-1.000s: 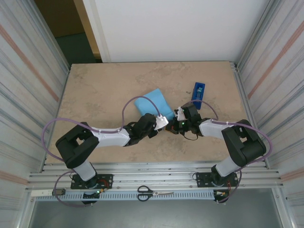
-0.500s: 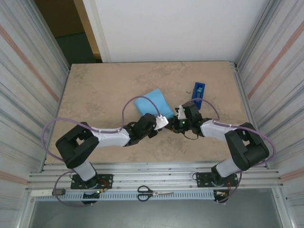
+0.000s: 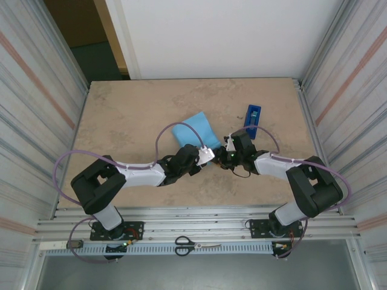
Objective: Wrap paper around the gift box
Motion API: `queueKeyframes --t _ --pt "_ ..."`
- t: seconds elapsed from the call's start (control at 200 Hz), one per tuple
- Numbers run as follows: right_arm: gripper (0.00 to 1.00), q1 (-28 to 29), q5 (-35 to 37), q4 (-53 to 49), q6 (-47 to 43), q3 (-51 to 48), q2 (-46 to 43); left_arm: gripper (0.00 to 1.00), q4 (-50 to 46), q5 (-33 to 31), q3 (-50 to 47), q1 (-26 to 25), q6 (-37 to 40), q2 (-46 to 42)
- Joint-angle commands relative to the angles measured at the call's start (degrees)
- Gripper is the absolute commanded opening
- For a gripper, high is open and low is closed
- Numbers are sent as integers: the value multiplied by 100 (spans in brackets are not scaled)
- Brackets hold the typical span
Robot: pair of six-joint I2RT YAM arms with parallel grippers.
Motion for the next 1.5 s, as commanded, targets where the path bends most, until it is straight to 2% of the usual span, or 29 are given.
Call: queueKeyframes --t 0.0,0.706,0.817,1.047,1.233,1.318,1.408,1.498 --pt "34 66 468 164 493 148 -193 40 -1156 350 -322 -69 -249 377" --pt "61 122 696 -260 546 288 -666 39 -1169 361 -273 -73 -266 424" --pt "70 119 674 -280 522 292 -752 39 -1173 364 -262 -73 -258 430" --pt "74 34 681 -567 385 285 -963 39 -1180 348 -304 -70 -266 413" --pt "82 -156 782 -861 348 83 -1382 39 -1178 354 -289 -73 -283 438" --pt "79 -229 781 -1034 332 -24 -1564 39 -1189 356 -275 -69 -279 438" --pt "63 -233 663 -1152 318 -116 -1647 39 -1201 346 -261 -71 -276 447" --pt "41 -158 656 -1212 367 -232 -1674 39 -1207 341 -268 -73 -275 446"
